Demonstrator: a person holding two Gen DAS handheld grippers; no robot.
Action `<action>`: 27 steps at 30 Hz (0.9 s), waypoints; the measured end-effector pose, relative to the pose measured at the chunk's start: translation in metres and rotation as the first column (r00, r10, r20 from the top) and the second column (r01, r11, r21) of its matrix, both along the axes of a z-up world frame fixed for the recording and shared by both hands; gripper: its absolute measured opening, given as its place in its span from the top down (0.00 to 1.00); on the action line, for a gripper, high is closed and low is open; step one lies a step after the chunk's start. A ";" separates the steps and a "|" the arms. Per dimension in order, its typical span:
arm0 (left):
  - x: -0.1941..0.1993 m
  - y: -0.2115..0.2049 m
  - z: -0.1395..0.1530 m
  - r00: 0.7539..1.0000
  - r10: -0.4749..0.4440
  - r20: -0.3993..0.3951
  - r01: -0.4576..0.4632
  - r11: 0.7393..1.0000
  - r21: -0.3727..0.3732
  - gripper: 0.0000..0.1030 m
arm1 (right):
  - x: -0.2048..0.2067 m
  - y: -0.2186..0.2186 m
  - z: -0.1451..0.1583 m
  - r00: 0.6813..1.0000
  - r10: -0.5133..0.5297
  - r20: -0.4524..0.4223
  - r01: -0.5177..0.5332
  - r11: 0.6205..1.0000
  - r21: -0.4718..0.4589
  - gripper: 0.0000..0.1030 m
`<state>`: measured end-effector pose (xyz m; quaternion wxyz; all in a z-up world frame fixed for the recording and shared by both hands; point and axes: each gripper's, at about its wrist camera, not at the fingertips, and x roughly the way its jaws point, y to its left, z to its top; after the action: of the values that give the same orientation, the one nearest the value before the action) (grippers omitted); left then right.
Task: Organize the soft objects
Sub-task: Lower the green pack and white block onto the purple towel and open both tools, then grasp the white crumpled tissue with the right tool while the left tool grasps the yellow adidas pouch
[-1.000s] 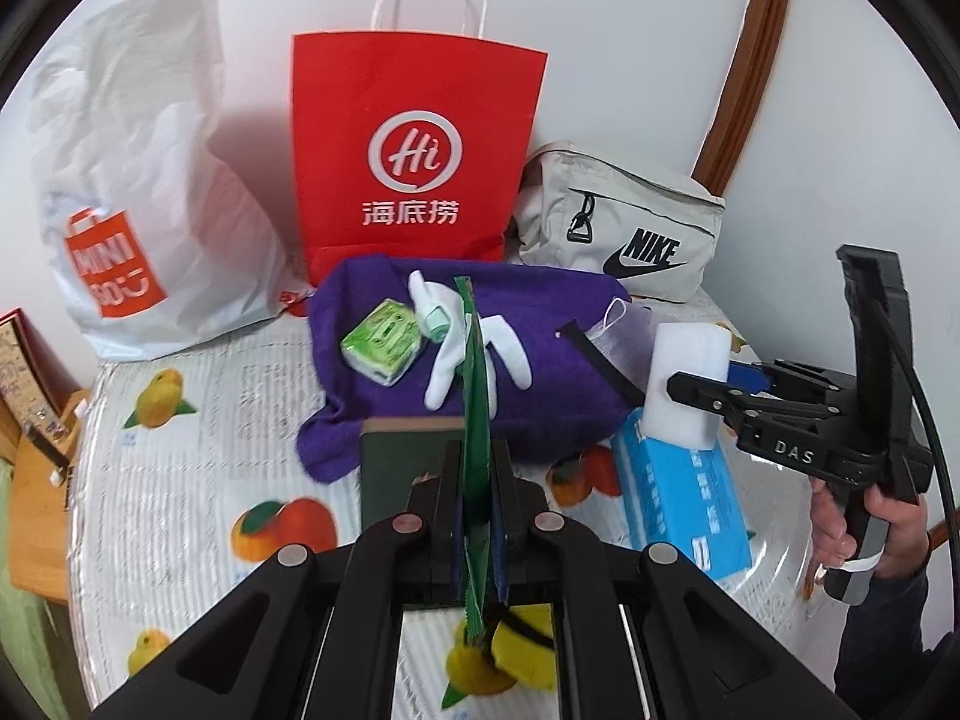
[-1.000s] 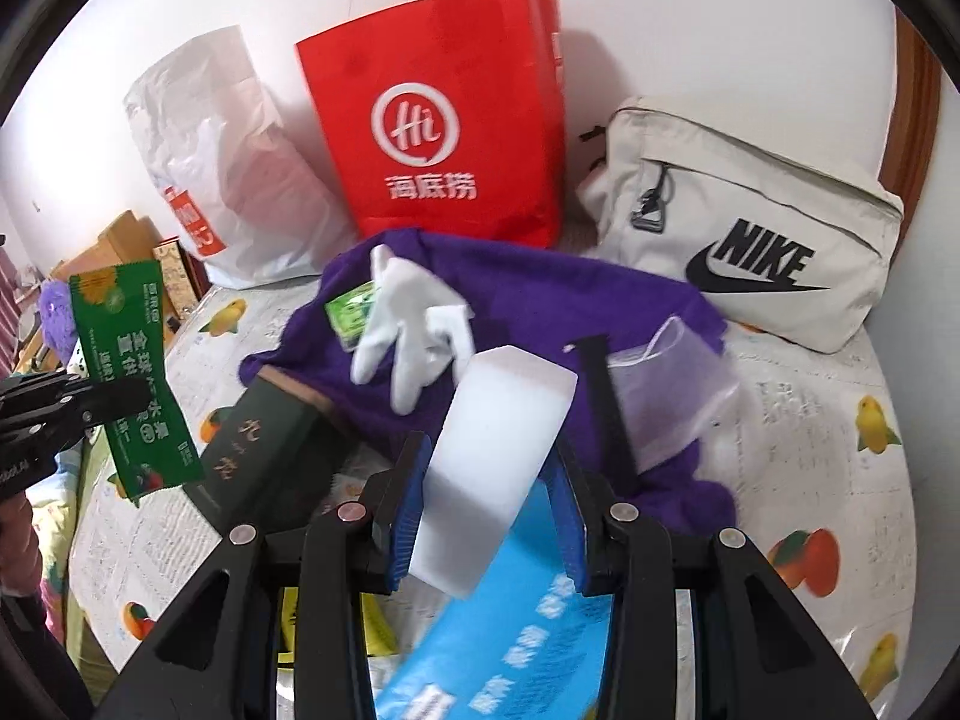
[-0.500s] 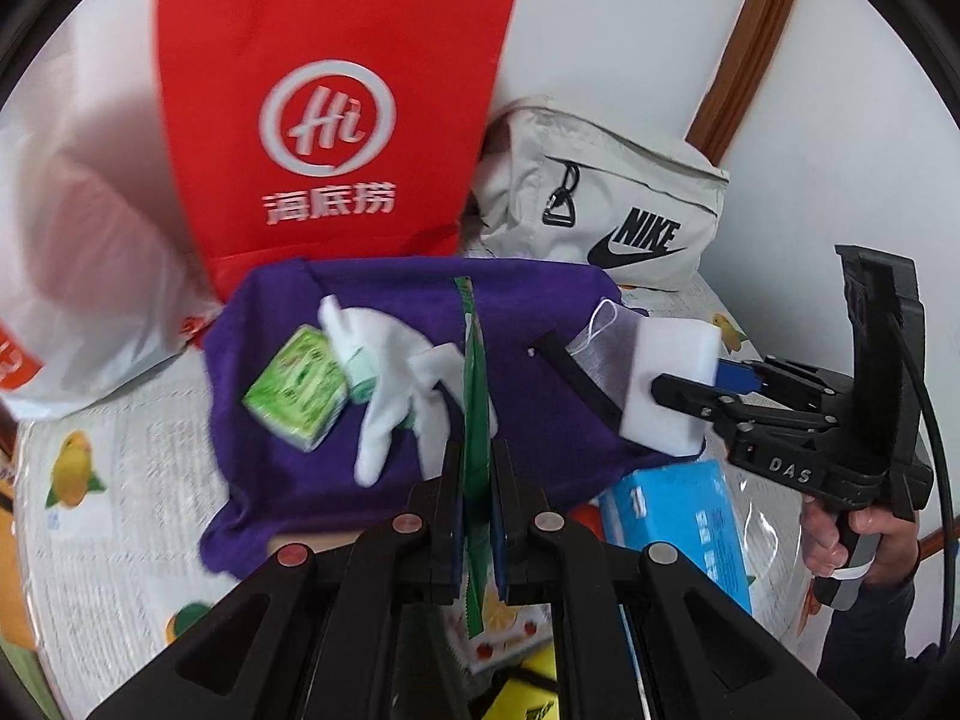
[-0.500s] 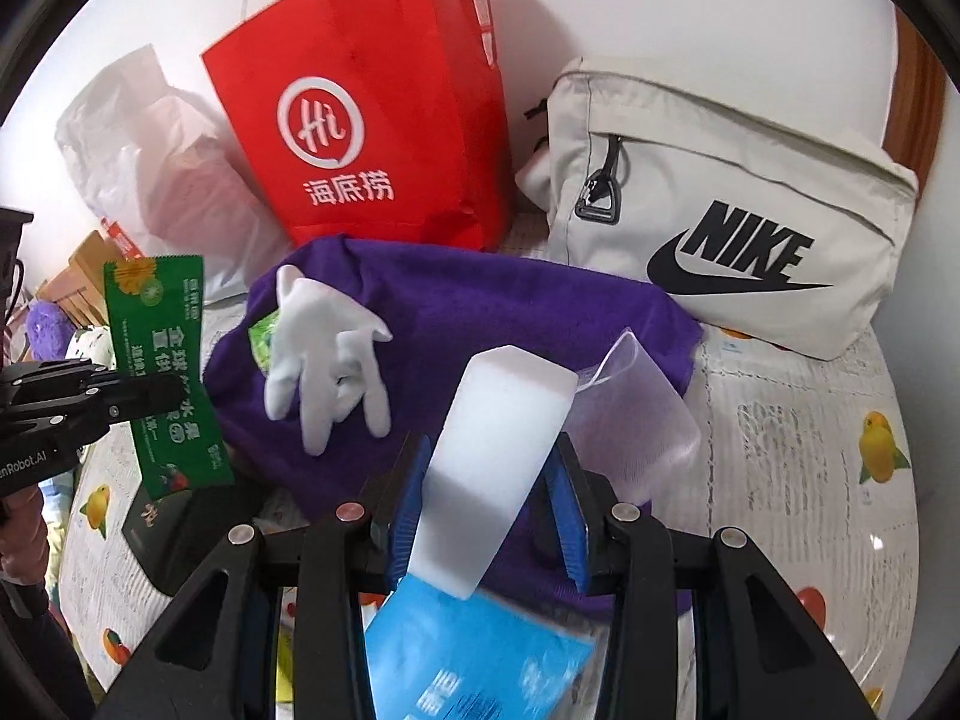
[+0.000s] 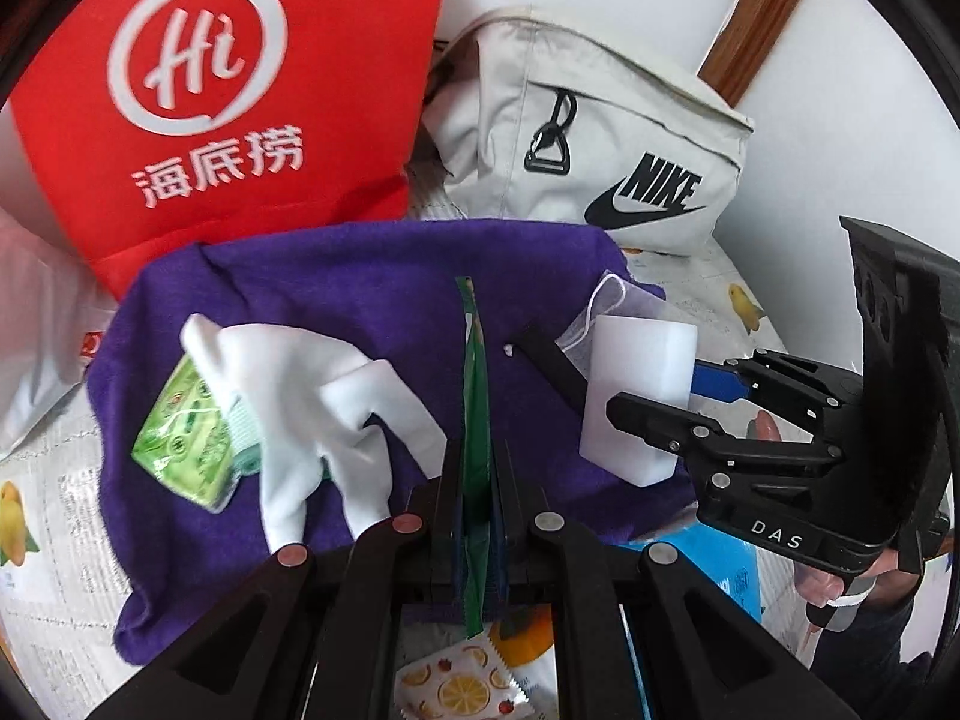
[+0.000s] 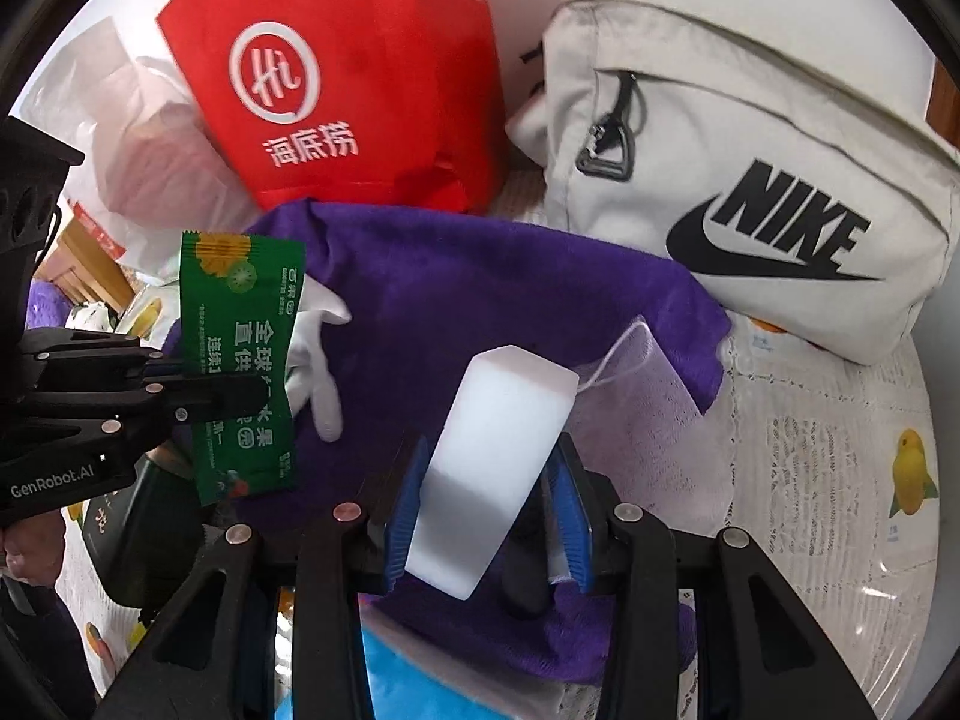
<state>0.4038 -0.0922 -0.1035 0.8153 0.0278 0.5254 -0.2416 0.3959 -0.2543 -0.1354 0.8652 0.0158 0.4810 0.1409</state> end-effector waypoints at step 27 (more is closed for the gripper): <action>-0.019 0.024 0.023 0.994 0.106 0.041 -0.106 0.994 0.009 0.37 | -0.040 0.007 0.033 0.998 -0.021 0.052 0.019 0.999 0.041 0.28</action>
<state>0.3852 -0.0684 -0.0805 0.8372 0.0093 0.5111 -0.1945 0.3563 -0.2474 -0.1021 0.8784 0.0343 0.4550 0.1420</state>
